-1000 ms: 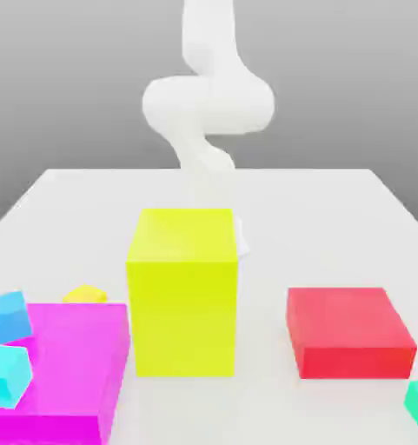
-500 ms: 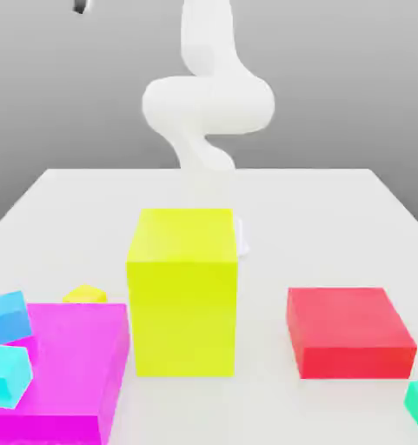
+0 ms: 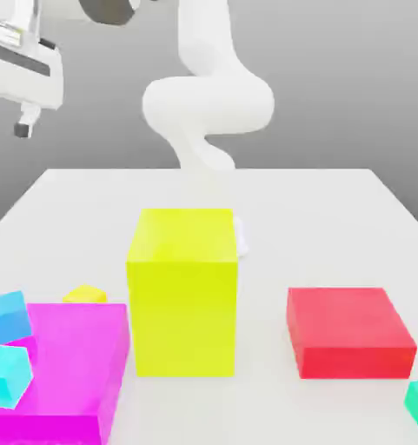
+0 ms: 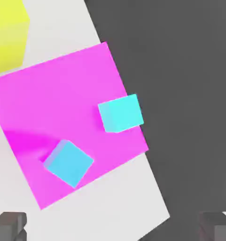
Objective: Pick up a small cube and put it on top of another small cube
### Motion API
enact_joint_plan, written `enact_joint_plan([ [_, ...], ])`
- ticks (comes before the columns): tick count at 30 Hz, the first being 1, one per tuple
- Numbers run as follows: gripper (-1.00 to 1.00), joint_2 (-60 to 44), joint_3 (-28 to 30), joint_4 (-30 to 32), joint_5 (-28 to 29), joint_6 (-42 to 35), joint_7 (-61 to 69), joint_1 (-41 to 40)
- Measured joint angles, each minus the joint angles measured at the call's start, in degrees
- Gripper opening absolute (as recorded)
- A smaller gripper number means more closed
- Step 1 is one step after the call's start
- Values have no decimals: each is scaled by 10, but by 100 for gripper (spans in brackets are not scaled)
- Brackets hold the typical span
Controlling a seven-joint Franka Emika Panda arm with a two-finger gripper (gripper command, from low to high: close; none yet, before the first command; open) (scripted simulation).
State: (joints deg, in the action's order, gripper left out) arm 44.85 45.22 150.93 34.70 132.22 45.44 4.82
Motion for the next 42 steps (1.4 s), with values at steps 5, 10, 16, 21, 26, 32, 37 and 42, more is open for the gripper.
enact_joint_plan([
  [5, 0, -23, 75, 30, 55, 19, 134, 22],
  [10, 0, -54, 152, 60, 110, 46, 266, 52],
  [16, 0, -102, 255, 95, 176, 89, 419, 107],
  [21, 0, -145, 361, 122, 236, 133, 536, 183],
  [26, 0, -171, 536, 119, 327, 182, 561, 332],
  [32, -100, -101, 718, 77, 489, 172, 454, 481],
  [37, -100, -92, 732, 73, 505, 168, 443, 491],
  [42, -100, -118, 602, 102, 412, 151, 511, 379],
])
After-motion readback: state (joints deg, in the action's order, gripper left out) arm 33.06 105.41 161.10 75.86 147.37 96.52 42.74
